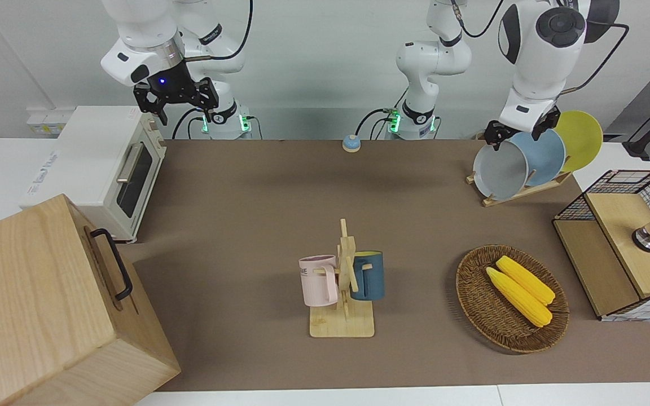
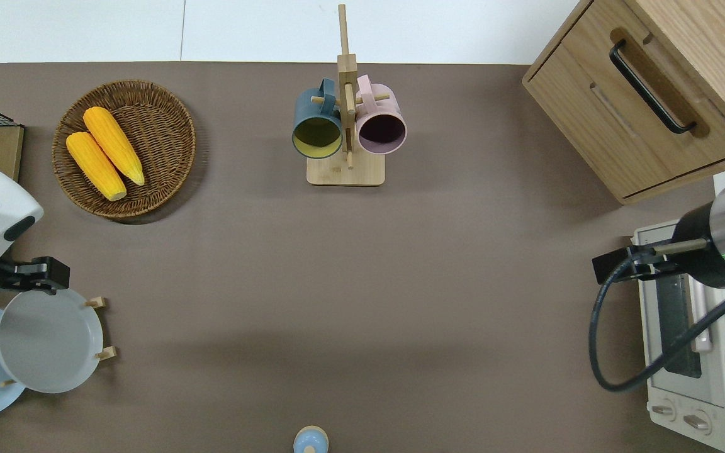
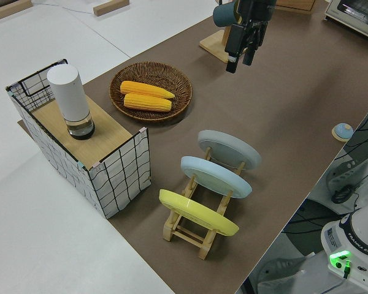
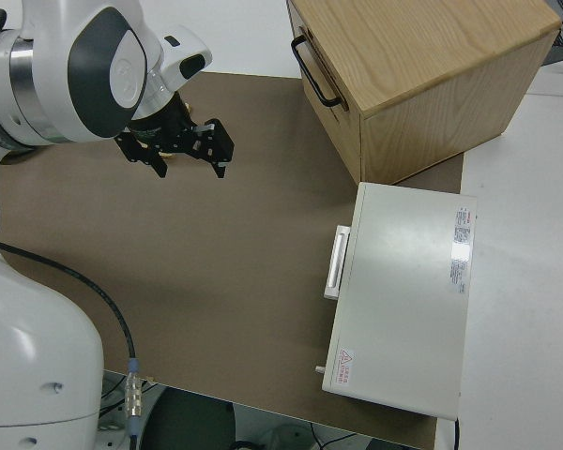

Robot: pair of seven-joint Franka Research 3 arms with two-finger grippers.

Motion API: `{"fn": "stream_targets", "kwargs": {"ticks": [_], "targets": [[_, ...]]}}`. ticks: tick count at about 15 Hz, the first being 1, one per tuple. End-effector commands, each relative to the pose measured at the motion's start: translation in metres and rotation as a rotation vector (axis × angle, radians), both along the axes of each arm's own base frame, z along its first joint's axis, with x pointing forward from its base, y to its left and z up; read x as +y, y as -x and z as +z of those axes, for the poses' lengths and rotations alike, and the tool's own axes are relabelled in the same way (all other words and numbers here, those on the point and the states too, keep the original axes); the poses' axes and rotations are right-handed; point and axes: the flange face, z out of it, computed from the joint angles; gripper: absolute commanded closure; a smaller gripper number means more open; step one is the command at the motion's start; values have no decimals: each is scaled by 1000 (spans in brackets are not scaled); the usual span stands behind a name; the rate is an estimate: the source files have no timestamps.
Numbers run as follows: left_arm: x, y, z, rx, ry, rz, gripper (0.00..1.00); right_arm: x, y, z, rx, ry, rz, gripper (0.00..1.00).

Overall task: Pick gray plate from low plate rack and place it on table with left arm
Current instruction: 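Lower the left gripper onto the gray plate's rim in the rack, then grasp the gray plate and lift it out of the rack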

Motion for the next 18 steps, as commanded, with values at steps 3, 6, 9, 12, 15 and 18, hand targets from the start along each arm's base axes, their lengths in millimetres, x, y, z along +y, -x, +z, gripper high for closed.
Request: {"fn": "stream_targets", "kwargs": {"ticks": [3, 6, 9, 12, 15, 18], "targets": [[28, 16, -48, 115, -149, -22, 9, -3, 3, 4, 5, -2, -3, 11], [55, 19, -75, 173, -175, 12, 11, -3, 3, 4, 5, -2, -3, 11], [85, 22, -98, 225, -169, 75, 11, -4, 3, 4, 5, -2, -5, 11], [106, 23, -121, 256, -157, 115, 59, -3, 3, 4, 5, -2, -3, 11], [103, 22, -137, 264, -120, 134, 374, -3, 3, 4, 5, -2, -3, 13], [101, 22, -141, 255, -105, 175, 652, -3, 3, 4, 5, -2, -3, 13]]}}
